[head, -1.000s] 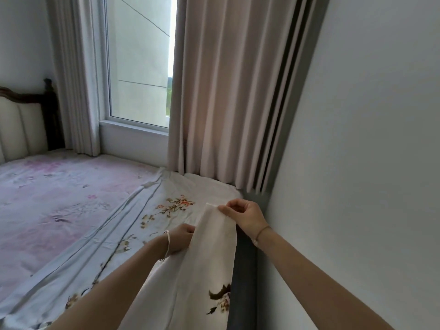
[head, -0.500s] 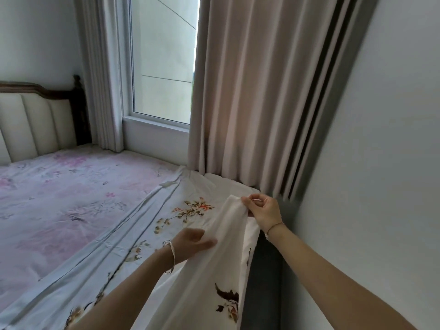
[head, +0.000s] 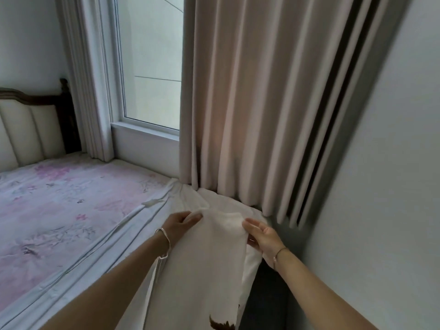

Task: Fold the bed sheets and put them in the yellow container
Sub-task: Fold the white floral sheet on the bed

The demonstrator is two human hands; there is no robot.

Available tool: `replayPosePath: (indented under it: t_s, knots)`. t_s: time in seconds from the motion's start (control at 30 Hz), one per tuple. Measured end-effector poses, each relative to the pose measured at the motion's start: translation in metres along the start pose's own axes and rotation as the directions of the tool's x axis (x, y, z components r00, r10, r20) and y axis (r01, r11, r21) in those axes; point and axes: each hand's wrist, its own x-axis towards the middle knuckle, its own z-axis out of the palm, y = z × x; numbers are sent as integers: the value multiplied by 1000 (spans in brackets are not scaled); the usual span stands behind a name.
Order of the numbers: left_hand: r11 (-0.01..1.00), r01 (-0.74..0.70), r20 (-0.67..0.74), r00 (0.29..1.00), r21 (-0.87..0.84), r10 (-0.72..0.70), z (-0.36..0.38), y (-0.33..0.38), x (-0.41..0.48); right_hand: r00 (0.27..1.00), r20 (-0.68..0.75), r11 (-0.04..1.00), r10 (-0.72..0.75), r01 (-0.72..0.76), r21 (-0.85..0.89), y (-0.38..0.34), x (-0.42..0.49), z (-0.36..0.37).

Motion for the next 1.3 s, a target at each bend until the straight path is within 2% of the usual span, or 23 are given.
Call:
replayPosePath:
  t_s: [0.07, 0.13, 0.23, 0.37, 0.6, 0.7, 0.87, 1.03, 1.13, 1.2, 1.3]
  knots:
    - [999, -25, -11, 1000, 43, 26, -1, 7, 33, 992, 101, 996, 75, -80, 48, -9, 21, -9]
    - [994, -44, -17, 999, 101, 46, -6, 9, 53, 990, 112, 995, 87, -91, 37, -15, 36, -10]
    - [983, -83, 3, 996, 162, 84, -5, 5, 77, 999, 13, 997, 31, -32, 73, -18, 55, -11]
    - [981, -145, 20, 989, 127, 143, 20, -9, 106, 998, -60, 993, 14, -6, 122, -10, 85, -22]
    - [986, -117, 65, 992, 120, 110, 82, -28, 209, 965, -259, 991, -42, 73, 114, -4, 183, -61]
    - [982, -126, 104, 988, 142, 112, 126, -31, 281, 954, -298, 982, -14, 69, 177, 5, 254, -96]
    - [980, -111, 191, 978, 162, 79, 230, -60, 449, 922, -380, 957, 68, 47, 286, 27, 416, -180]
    - [977, -106, 289, 956, 187, 48, 366, -88, 583, 835, -544, 933, 88, 122, 338, 51, 555, -286]
    - [972, -122, 315, 948, 202, 54, 433, -133, 635, 786, -606, 929, 124, 122, 350, 100, 616, -331]
    - [973, -109, 318, 947, 204, 39, 463, -182, 653, 775, -607, 943, 175, 45, 329, 149, 649, -350]
    - [964, 1, 354, 930, 266, -99, 486, -270, 643, 741, -611, 935, 278, -62, 350, 224, 674, -364]
